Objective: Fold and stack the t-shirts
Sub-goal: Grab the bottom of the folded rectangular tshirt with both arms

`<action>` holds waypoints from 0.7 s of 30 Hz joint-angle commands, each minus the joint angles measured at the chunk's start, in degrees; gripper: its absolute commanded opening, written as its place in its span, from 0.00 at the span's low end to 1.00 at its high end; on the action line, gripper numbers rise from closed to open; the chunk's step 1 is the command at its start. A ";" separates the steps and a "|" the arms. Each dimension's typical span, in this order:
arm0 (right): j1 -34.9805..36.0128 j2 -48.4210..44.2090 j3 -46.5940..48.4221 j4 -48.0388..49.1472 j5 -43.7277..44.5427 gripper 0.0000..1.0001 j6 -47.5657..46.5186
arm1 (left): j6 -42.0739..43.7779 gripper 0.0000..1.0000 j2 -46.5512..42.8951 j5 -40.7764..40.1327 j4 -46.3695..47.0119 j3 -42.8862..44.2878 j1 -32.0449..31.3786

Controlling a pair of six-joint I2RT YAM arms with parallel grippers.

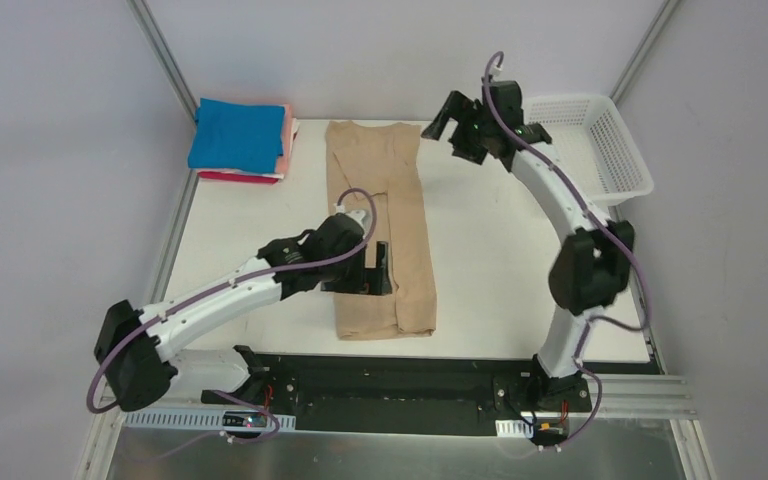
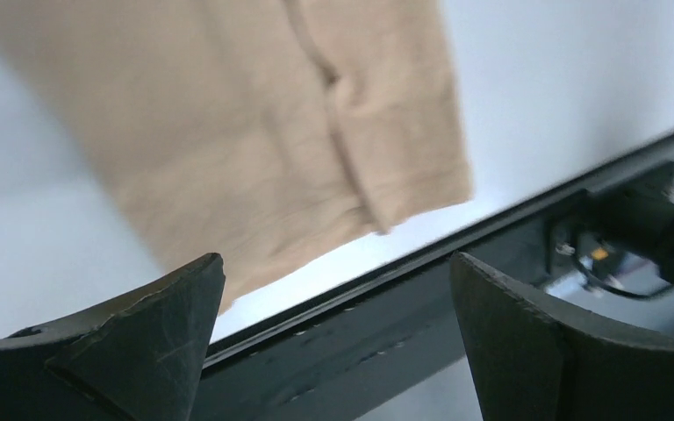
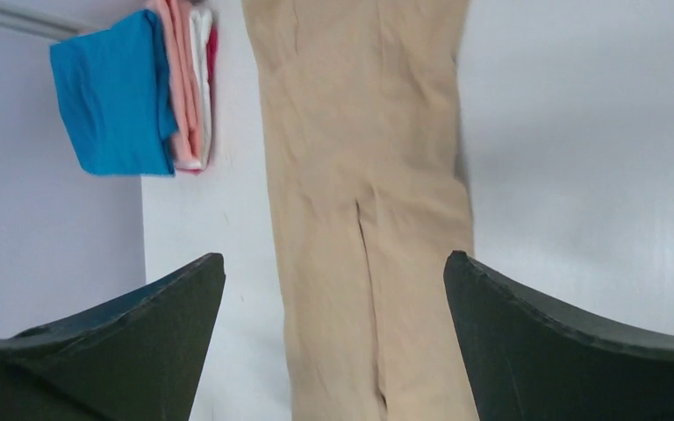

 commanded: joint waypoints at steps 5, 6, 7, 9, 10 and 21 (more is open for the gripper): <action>1.04 -32.41 -48.52 4.74 0.55 0.99 9.08 | -13.59 1.00 -8.29 -16.14 -8.27 -15.15 4.72; 1.64 -35.24 -52.82 5.93 -0.47 0.99 10.93 | -14.26 1.00 -8.27 -15.74 -8.11 -15.83 4.88; 2.21 -37.79 -56.57 6.34 -1.48 0.99 12.57 | -14.32 0.99 -8.22 -15.05 -7.87 -16.42 5.03; 4.61 -41.70 -62.50 5.96 -3.44 0.99 14.17 | -14.37 0.95 -8.21 -13.61 -7.26 -17.61 5.09; 6.35 -42.72 -64.63 5.60 -3.61 0.98 14.90 | -14.72 0.93 -8.29 -12.92 -6.68 -18.59 5.11; 17.76 -43.79 -78.57 8.92 -8.93 0.78 20.40 | -17.62 0.71 -6.70 -7.17 -1.08 -25.82 5.10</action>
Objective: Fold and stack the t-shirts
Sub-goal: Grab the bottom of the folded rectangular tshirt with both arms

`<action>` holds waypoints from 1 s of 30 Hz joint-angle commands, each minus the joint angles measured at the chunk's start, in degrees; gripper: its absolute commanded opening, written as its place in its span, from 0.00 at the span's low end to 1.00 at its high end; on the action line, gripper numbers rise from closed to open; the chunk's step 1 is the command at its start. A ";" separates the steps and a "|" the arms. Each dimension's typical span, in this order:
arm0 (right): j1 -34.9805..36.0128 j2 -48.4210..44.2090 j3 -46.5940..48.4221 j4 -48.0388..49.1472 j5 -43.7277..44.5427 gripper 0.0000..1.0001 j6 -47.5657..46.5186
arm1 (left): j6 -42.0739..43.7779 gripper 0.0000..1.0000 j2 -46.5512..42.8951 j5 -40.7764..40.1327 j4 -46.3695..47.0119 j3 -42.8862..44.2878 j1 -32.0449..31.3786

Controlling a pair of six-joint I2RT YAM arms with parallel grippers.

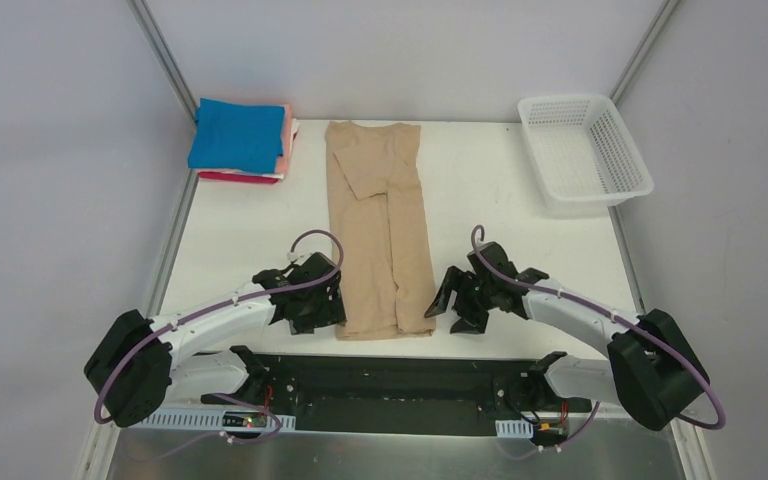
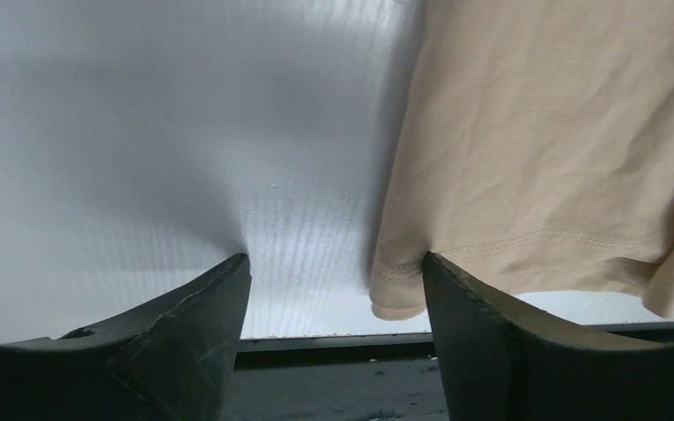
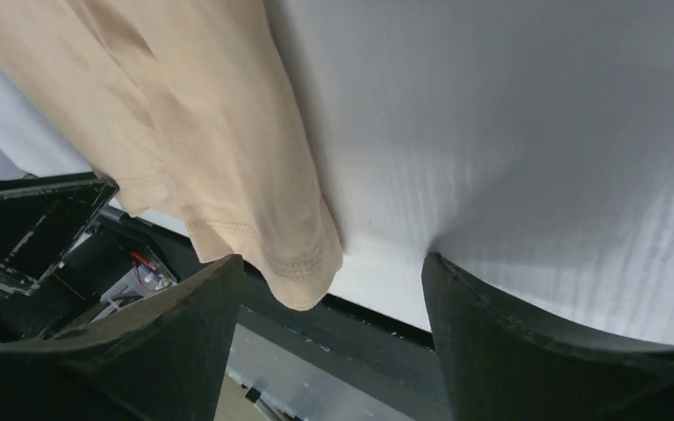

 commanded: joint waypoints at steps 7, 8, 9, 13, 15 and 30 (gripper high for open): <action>3.18 1.34 -6.34 4.42 0.16 0.55 4.54 | -2.05 0.45 3.45 4.09 3.16 -2.33 0.13; 3.22 1.36 -6.80 4.55 0.00 0.52 4.65 | -2.05 0.40 3.80 4.82 3.23 -2.29 0.07; 3.34 1.00 -7.27 4.76 -0.03 0.49 4.91 | -2.06 0.35 4.21 5.69 3.19 -2.28 0.13; 3.41 0.20 -9.07 6.89 0.78 0.40 5.26 | -2.20 0.14 5.05 6.51 3.22 -2.62 0.05; 3.55 0.93 -9.37 9.23 -0.28 0.29 5.76 | -2.29 0.00 5.00 7.21 3.20 -2.70 0.11; 5.82 -14.79 -7.95 -5.13 -4.92 0.00 -3.79 | -0.97 0.00 -15.81 14.33 8.33 -8.82 0.05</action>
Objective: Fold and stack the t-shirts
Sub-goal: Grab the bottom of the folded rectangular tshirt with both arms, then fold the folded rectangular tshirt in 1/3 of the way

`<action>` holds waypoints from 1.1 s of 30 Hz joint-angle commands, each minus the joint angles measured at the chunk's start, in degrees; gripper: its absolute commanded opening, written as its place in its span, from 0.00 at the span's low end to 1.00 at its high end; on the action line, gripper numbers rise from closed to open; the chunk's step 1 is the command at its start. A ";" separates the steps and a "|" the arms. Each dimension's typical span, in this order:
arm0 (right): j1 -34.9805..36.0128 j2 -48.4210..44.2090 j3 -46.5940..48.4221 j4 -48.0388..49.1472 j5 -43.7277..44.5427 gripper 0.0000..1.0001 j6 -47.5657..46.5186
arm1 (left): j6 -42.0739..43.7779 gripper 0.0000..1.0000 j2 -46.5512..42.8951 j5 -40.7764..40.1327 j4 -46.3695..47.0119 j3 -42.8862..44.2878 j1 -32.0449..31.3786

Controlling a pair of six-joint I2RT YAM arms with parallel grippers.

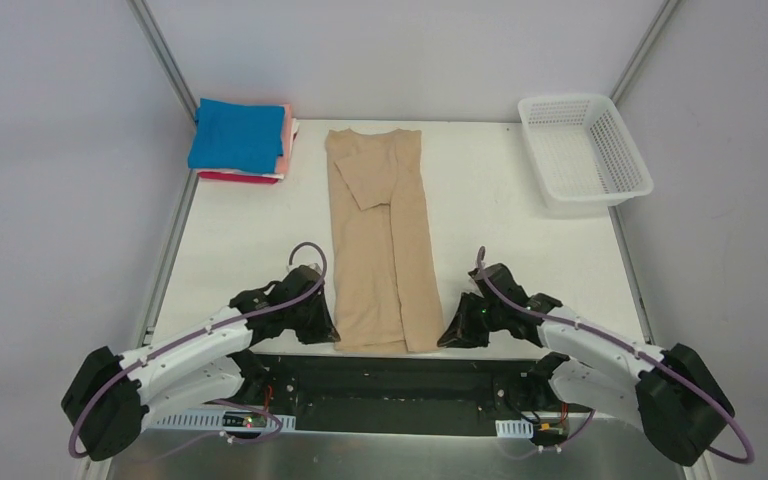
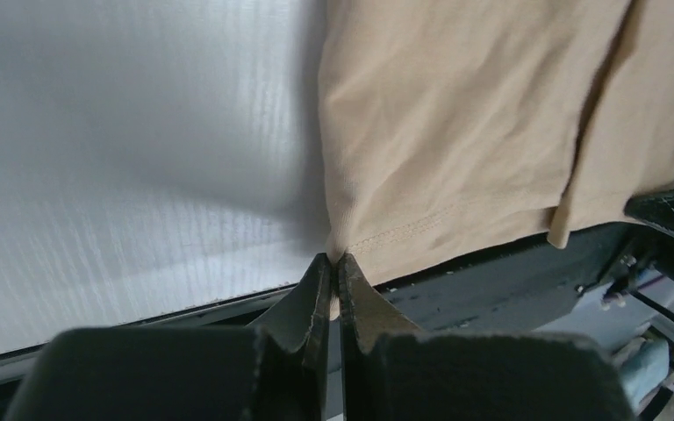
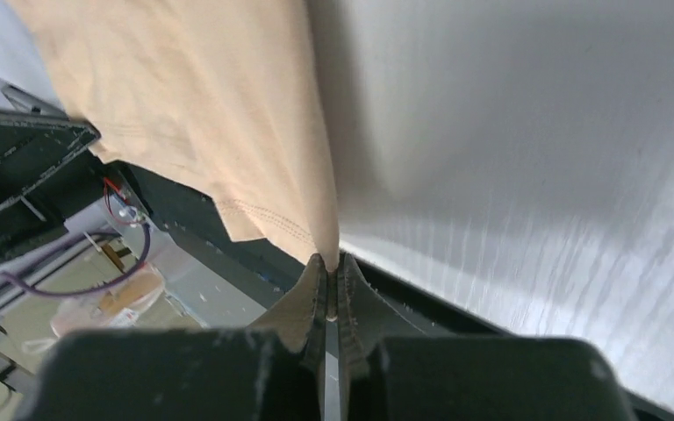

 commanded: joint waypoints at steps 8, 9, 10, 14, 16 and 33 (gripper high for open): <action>0.29 -0.81 13.33 -5.24 7.53 0.00 -8.41 | 5.86 0.00 -2.15 -0.30 3.76 6.37 3.68; 0.20 0.22 14.56 -4.02 9.62 0.00 -8.53 | 6.59 0.00 -1.25 -1.45 4.08 7.63 4.94; 0.21 1.22 15.66 -2.37 11.52 0.00 -8.71 | 6.96 0.00 -0.35 -2.16 4.68 8.84 6.29; -0.32 4.71 18.57 6.53 19.43 0.00 -7.96 | 8.27 0.00 3.10 -4.01 11.62 12.31 9.46; -0.99 7.67 21.55 8.37 20.77 0.00 -8.49 | 9.40 0.00 5.52 -5.77 12.20 15.60 10.44; -10.05 29.84 40.74 15.21 20.00 0.00 -12.54 | 16.31 0.00 32.29 0.31 13.26 37.97 24.84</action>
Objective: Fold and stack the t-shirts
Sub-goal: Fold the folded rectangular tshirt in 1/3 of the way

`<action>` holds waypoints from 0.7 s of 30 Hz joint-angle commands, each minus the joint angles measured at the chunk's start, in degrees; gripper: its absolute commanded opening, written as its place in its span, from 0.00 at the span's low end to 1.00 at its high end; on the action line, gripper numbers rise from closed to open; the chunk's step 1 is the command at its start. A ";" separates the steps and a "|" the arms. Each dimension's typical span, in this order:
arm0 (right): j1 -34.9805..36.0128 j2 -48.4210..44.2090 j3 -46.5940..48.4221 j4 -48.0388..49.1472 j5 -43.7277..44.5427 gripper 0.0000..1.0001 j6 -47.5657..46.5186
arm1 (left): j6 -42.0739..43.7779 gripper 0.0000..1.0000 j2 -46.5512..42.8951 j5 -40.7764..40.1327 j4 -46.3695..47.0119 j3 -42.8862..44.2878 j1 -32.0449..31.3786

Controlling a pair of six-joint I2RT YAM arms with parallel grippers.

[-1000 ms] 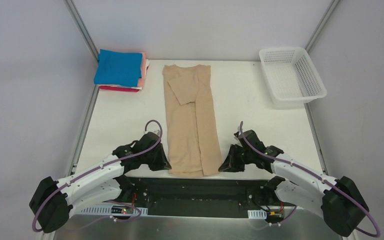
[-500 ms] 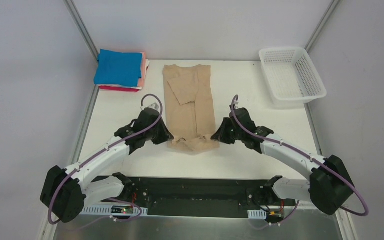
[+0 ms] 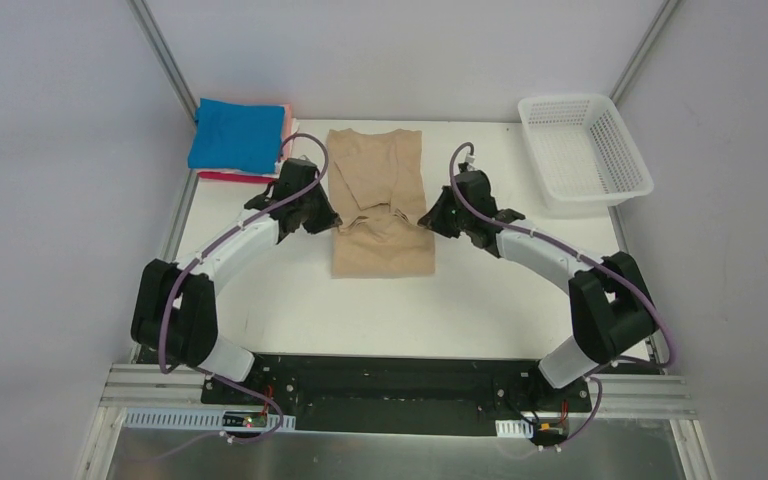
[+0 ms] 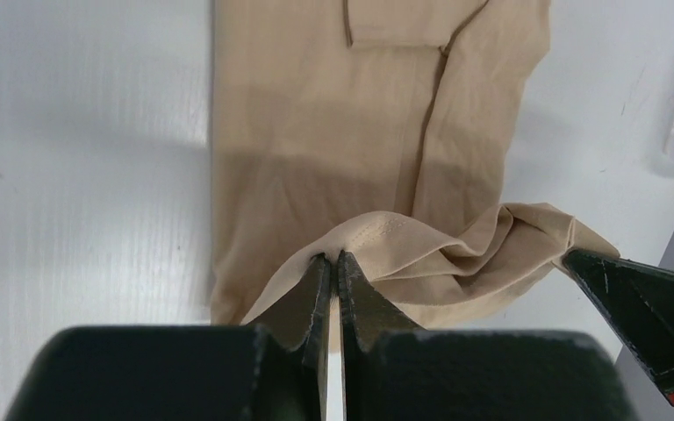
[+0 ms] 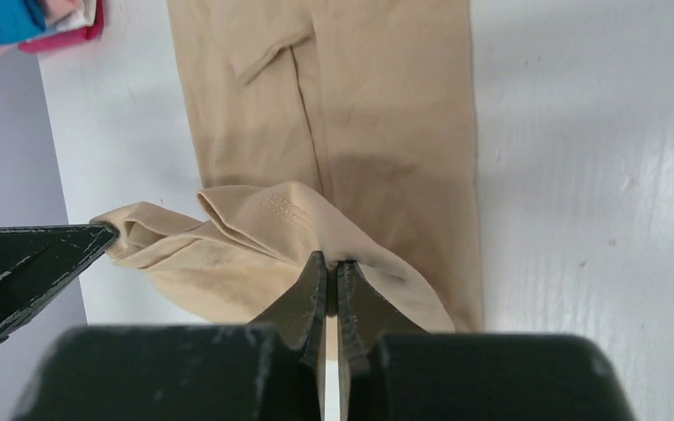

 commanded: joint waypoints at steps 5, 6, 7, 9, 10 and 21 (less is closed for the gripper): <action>-4.68 6.56 7.27 3.90 -5.67 0.00 -2.29 | 2.61 0.00 10.34 6.77 1.66 8.28 4.94; -5.06 7.61 7.80 3.94 -6.65 0.00 -2.24 | 2.35 0.00 11.35 7.25 1.66 8.66 5.39; -5.45 8.42 8.23 4.11 -7.58 0.00 -2.20 | 2.21 0.00 12.41 7.70 1.73 9.09 5.79; -6.14 10.19 9.06 5.25 -9.53 0.00 -2.07 | 2.13 0.00 14.26 8.30 1.63 10.15 6.27; -6.47 11.02 9.59 5.59 -10.39 0.00 -2.04 | 2.02 0.00 14.98 8.44 1.49 10.35 6.53; -7.69 18.39 13.56 6.85 -12.84 0.00 -0.04 | 1.52 0.00 21.68 6.38 -0.97 13.54 8.18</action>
